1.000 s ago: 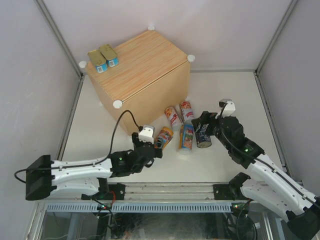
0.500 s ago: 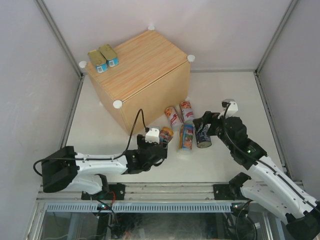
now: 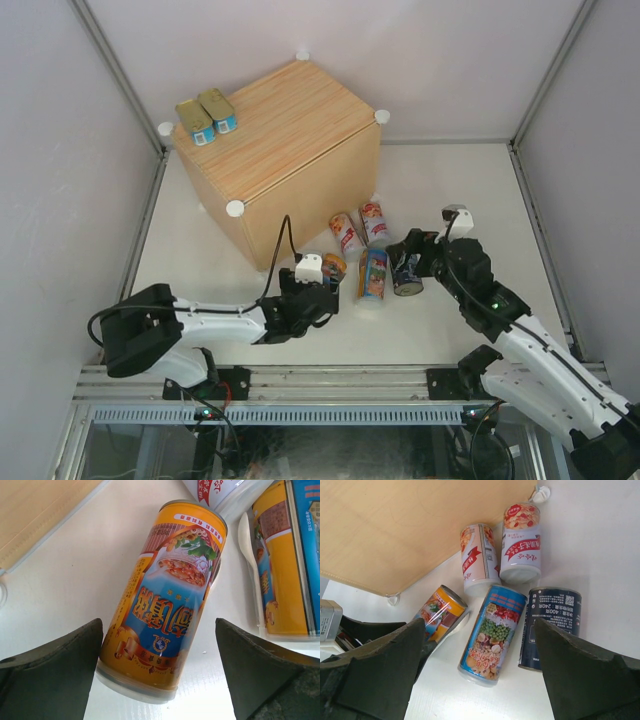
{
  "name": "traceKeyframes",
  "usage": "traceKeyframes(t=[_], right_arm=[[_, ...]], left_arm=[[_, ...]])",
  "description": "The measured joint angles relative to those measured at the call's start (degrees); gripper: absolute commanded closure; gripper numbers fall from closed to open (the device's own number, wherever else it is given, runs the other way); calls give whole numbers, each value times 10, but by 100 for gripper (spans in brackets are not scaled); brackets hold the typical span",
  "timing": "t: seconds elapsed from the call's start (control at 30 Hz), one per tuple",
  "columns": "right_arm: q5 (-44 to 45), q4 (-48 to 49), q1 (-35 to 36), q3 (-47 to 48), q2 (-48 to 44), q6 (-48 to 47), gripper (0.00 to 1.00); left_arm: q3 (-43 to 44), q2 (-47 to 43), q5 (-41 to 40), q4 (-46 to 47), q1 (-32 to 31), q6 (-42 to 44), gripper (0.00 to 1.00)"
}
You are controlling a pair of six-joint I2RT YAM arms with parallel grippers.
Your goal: Place and organize the canned foods onto the counter
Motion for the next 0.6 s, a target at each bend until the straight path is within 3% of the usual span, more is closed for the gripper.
traceKeyframes(t=[0.6], right_arm=[[-13, 24, -3, -22, 13, 17, 12]], left_arm=[[-29, 35, 18, 37, 6, -24, 6]])
